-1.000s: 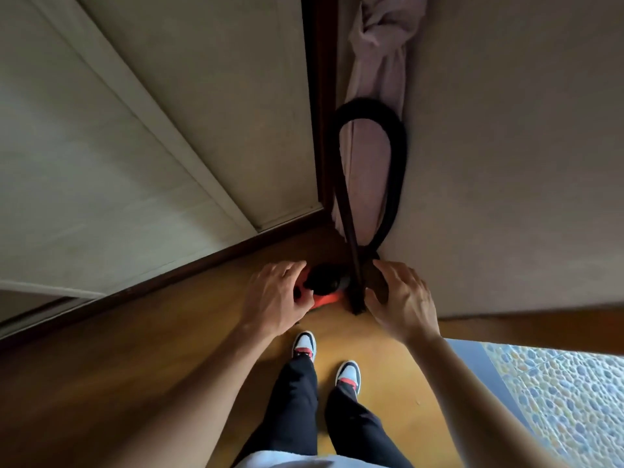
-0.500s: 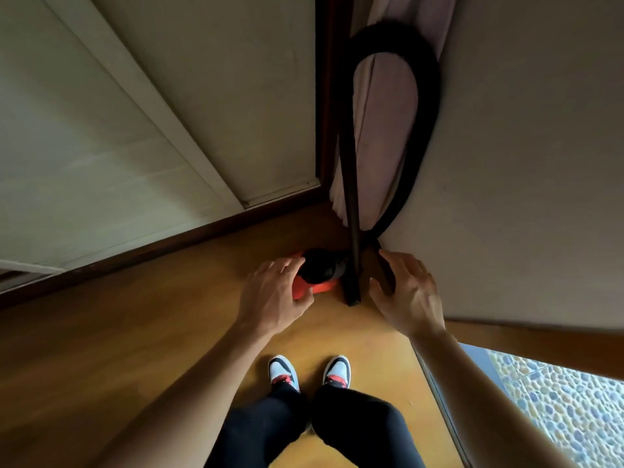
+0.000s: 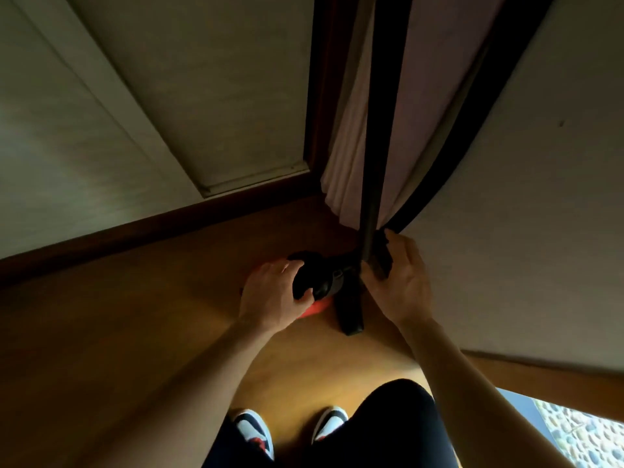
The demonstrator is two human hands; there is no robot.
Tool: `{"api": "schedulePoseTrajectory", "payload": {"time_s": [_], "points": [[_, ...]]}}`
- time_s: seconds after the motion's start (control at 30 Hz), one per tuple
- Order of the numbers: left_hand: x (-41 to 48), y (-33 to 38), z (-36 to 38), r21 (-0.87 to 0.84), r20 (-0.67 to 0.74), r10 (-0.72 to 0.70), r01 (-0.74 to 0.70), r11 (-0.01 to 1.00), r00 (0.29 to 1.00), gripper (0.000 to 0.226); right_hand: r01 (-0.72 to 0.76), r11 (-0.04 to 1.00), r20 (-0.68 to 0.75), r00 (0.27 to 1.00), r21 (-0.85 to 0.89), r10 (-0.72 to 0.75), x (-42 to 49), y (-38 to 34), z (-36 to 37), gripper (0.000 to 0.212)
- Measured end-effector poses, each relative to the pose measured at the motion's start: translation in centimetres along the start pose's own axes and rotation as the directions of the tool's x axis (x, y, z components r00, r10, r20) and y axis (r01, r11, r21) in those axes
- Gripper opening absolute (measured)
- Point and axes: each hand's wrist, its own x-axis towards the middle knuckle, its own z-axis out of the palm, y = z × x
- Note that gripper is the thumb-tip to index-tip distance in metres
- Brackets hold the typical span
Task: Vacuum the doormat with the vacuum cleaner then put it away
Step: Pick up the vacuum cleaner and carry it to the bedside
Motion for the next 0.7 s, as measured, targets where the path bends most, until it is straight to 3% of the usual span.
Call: {"api": "schedulePoseTrajectory", "payload": {"time_s": [0.13, 0.43, 0.53, 0.63, 0.7], "points": [[2.6, -2.0, 6.3, -0.008, -0.081, 0.023, -0.024, 1.0, 0.996, 0.059, 0.02, 0.998, -0.089, 0.996, 0.057, -0.015, 1.4, 2.8, 5.2, 0.073], [7.5, -4.3, 16.3, -0.121, -0.256, 0.096, -0.13, 0.984, 0.962, 0.052, 0.14, 0.963, -0.299, 0.952, 0.231, -0.067, 5.9, 6.4, 11.8, 0.066], [8.3, -4.4, 17.3, -0.192, -0.281, 0.058, -0.116, 0.975, 0.958, 0.046, 0.17, 0.93, -0.325, 0.944, 0.325, -0.059, 6.9, 6.4, 12.6, 0.054], [9.2, -4.8, 17.5, -0.219, -0.248, 0.007, -0.063, 0.974, 0.969, 0.045, 0.092, 0.866, -0.281, 0.958, 0.491, 0.058, 8.0, 5.7, 12.7, 0.024], [9.4, -5.1, 17.5, -0.213, -0.244, 0.005, -0.059, 0.975, 0.97, 0.045, 0.038, 0.819, -0.244, 0.962, 0.573, 0.126, 8.7, 5.5, 13.0, 0.016]]}}
